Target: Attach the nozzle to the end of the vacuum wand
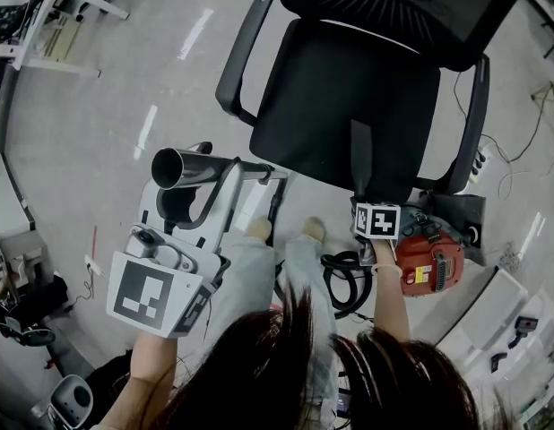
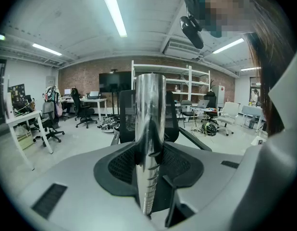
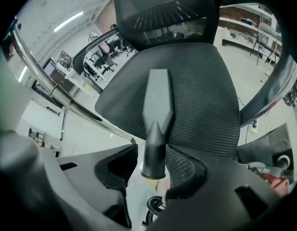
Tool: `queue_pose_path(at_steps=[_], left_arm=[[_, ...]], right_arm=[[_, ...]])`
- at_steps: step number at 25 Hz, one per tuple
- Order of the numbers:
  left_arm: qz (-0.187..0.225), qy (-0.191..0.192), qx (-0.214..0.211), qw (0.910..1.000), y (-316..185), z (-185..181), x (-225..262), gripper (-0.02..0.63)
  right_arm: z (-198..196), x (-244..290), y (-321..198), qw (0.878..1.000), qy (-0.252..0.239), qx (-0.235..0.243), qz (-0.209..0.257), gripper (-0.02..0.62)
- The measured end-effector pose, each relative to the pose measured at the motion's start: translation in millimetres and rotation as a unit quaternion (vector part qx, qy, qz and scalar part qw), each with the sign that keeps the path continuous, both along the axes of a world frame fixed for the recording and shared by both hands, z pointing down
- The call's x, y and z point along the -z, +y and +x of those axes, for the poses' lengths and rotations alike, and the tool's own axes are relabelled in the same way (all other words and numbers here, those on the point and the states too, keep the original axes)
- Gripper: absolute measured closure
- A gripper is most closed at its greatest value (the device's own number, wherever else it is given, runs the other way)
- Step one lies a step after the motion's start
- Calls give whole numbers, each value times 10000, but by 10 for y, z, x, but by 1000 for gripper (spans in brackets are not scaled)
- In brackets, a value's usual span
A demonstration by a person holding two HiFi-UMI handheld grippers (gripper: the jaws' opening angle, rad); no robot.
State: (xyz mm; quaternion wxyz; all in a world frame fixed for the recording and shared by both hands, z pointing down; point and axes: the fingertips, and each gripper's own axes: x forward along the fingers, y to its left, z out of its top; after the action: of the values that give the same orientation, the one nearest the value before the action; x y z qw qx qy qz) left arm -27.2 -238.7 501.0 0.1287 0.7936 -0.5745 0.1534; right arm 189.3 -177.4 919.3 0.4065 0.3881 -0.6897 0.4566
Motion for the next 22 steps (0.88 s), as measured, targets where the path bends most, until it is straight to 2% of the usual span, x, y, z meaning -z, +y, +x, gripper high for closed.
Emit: queue_pose_path(at_steps=[4,18,22], left_arm=[[-126,-11,31,9999,-14,-29,-43,449],[-148,80,149,9997,-124,-123,-39,449],[-155,76,136,9998,-132,-113,-48,449]], right_arm=[[-14,-68,-21,9999,85,66,-134,422],[-84,-298,-87,9966,389,-14,-727,422],[-81,-310,-89,9958,240,-4,-887,422]])
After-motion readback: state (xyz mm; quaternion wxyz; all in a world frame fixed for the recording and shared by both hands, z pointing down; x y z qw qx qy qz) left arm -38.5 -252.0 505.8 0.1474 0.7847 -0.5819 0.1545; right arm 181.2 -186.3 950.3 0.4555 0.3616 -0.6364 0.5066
